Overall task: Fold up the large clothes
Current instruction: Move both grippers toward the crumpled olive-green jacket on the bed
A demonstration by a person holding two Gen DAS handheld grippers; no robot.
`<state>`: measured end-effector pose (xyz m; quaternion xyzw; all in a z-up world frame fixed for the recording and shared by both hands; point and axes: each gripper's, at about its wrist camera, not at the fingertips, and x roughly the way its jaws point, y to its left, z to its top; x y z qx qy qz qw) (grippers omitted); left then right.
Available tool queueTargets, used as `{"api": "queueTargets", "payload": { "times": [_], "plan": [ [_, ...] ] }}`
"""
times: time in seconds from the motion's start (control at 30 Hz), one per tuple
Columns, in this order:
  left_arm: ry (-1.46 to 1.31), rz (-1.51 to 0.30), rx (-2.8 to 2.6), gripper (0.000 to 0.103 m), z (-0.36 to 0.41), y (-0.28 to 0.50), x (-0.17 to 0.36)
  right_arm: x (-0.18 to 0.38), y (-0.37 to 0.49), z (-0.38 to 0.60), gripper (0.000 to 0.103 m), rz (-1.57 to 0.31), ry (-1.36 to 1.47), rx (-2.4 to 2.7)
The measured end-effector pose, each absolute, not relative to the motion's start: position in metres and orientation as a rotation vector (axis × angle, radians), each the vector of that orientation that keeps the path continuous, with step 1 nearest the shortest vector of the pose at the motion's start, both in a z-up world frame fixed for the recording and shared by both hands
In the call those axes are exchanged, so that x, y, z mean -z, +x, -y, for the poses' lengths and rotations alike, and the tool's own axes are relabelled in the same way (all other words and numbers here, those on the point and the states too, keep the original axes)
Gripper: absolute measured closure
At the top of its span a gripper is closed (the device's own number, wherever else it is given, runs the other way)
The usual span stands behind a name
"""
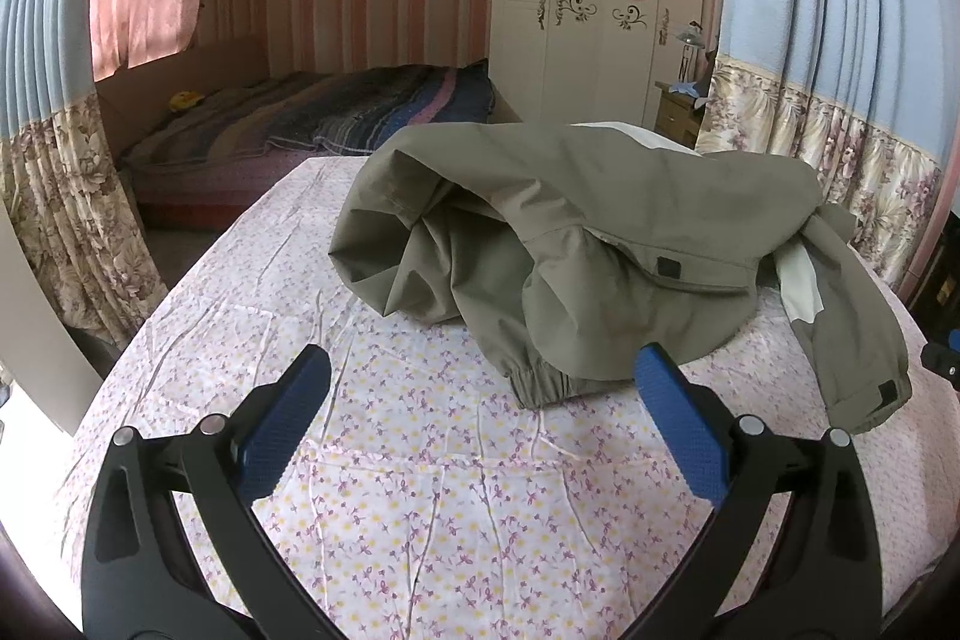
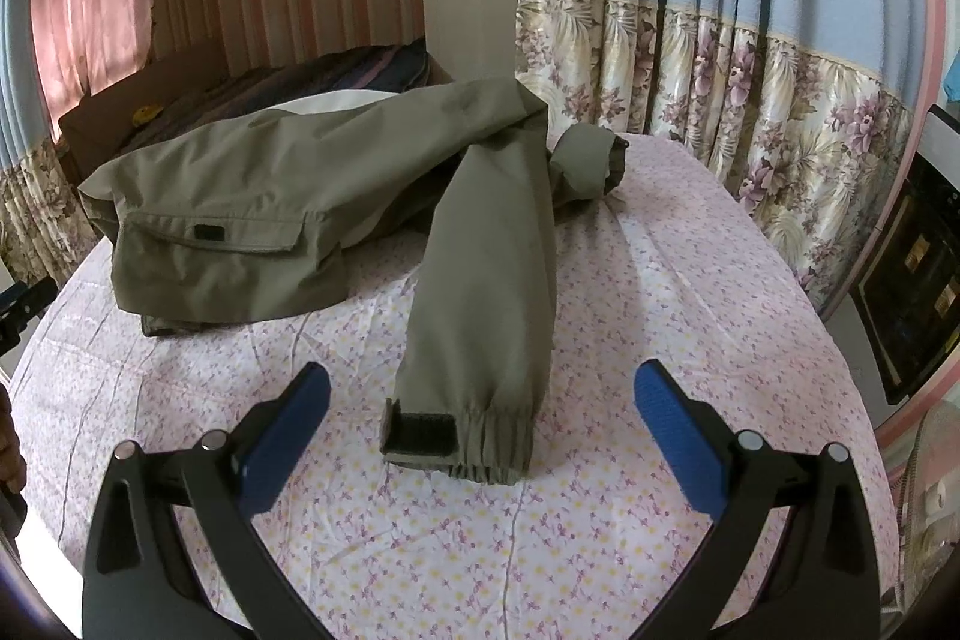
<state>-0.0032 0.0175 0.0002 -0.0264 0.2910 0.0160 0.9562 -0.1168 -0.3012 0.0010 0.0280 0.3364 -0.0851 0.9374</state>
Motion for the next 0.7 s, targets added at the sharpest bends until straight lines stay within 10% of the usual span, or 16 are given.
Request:
{"api": "queueTargets", "payload": {
  "times": [0.7],
  "plan": [
    [-0.038, -0.528, -0.056, 0.003, -0.017, -0.072, -0.028, -0.029, -0.188, 0.301, 0.002, -0.582, 0.069, 0.172]
  ]
}}
